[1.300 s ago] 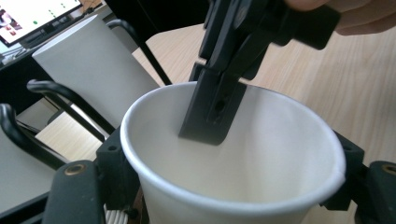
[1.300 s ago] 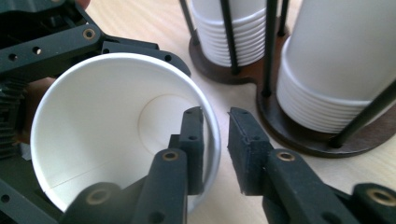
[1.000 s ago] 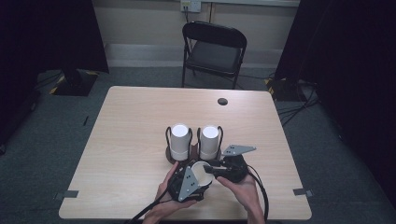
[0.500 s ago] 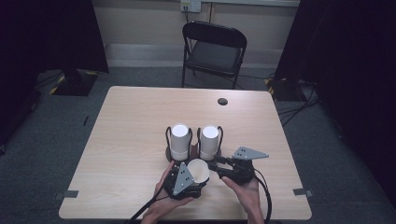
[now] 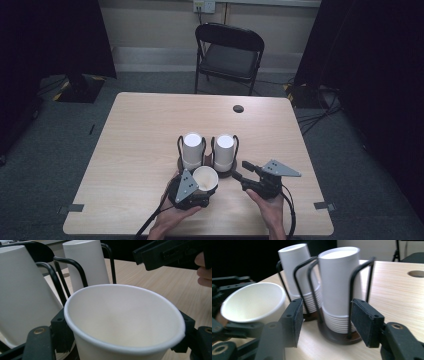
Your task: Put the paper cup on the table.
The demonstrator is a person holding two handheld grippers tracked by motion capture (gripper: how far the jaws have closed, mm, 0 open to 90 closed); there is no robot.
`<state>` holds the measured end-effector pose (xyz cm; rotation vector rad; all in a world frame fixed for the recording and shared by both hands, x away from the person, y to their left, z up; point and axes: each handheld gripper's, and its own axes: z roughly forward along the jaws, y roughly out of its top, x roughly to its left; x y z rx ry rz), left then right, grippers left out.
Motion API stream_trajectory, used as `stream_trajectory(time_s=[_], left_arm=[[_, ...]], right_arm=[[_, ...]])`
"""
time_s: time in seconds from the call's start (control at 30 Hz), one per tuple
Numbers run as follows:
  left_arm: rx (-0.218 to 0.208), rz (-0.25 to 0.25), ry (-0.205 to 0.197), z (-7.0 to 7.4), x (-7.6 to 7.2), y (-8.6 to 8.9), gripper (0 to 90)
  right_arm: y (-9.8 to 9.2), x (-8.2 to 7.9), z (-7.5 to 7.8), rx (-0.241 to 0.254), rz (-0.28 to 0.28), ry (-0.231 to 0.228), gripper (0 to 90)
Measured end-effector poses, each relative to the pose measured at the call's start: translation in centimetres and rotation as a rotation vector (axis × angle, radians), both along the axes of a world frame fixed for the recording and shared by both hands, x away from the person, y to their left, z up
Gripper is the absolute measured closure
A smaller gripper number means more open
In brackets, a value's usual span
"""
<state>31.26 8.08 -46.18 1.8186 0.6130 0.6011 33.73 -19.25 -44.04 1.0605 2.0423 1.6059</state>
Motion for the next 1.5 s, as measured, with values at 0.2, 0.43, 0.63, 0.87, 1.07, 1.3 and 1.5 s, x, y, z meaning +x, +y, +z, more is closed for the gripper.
stream_trajectory(time_s=[0.2,0.43,0.63,0.87,1.07,1.3,1.5], left_arm=[[-0.043,0.025,0.019,0.3,0.0,1.1,24.7],[-0.075,0.061,0.019,0.5,-0.1,2.7,24.6],[-0.102,0.100,0.015,1.0,0.2,4.2,25.0],[-0.108,0.144,-0.007,1.7,0.5,6.0,25.0],[-0.115,0.174,-0.028,1.6,0.6,7.4,25.1],[-0.092,0.232,-0.035,1.6,0.8,8.7,25.1],[-0.114,0.277,-0.041,1.7,1.7,10.1,25.1]], right_arm=[[-0.9,-0.1,-0.8,0.023,-0.083,-0.015,35.9],[-2.0,-0.7,-1.9,0.050,-0.183,-0.048,31.4],[-3.0,-1.0,-2.9,0.066,-0.238,-0.044,29.1],[-3.5,-1.3,-3.7,-0.020,-0.296,-0.067,16.3],[-4.0,-1.4,-4.0,-0.043,-0.347,-0.029,14.6],[-4.8,-1.6,-4.5,-0.034,-0.417,-0.058,14.7],[-4.9,-1.7,-5.1,-0.035,-0.442,-0.097,14.6]])
